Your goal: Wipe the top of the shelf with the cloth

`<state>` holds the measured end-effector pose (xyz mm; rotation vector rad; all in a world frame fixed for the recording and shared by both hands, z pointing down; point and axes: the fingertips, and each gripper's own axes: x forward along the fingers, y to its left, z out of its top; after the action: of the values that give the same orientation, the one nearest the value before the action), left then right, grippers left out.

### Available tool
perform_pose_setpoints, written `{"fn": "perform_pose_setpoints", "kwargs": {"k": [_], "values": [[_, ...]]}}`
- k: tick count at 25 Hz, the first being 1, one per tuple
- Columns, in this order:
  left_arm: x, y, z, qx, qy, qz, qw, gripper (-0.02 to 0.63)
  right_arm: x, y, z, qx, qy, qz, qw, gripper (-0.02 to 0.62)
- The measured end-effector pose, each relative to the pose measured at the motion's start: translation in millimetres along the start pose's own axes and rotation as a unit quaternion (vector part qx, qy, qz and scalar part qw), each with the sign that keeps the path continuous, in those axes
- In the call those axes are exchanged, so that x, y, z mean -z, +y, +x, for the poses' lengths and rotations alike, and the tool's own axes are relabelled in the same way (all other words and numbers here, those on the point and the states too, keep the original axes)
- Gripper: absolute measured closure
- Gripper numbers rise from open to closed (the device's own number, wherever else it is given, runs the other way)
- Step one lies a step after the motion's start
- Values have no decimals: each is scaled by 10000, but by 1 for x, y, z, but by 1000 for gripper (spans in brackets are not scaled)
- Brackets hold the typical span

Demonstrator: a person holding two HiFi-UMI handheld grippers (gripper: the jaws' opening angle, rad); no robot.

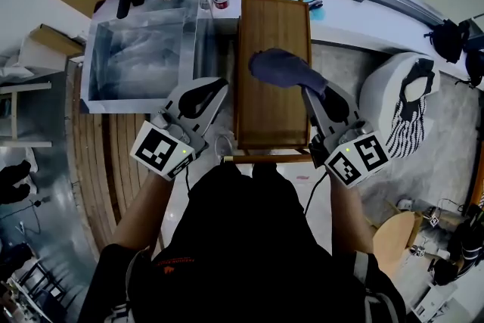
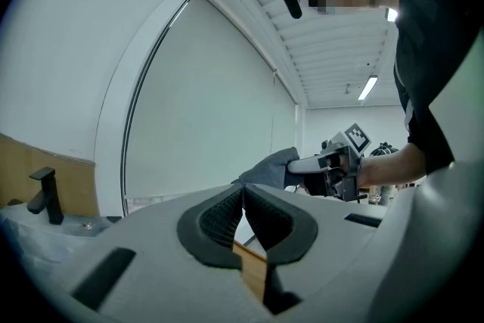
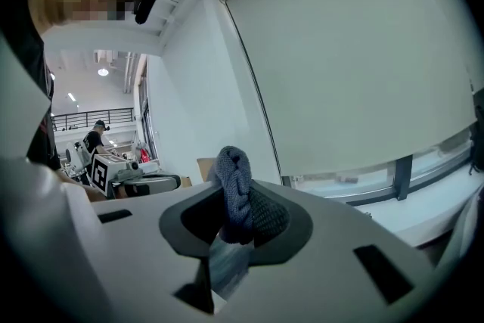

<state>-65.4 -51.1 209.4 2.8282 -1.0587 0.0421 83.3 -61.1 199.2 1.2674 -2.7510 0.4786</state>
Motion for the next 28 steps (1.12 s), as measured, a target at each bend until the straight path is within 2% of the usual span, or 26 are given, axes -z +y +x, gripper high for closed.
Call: {"fn": "perform_pose_setpoints", "kwargs": {"k": [17,22,28], "values": [[2,3,1,-2,-47,-107,9999,580,9,1,12,-92,143,138,9998,529],[4,-1,2,14,60,-229,9997,580,11,0,12,-108,140,194,9997,529],[6,1,3,35,16,-133,9999,580,12,-1,14,-119,159,219,9996,529]]}}
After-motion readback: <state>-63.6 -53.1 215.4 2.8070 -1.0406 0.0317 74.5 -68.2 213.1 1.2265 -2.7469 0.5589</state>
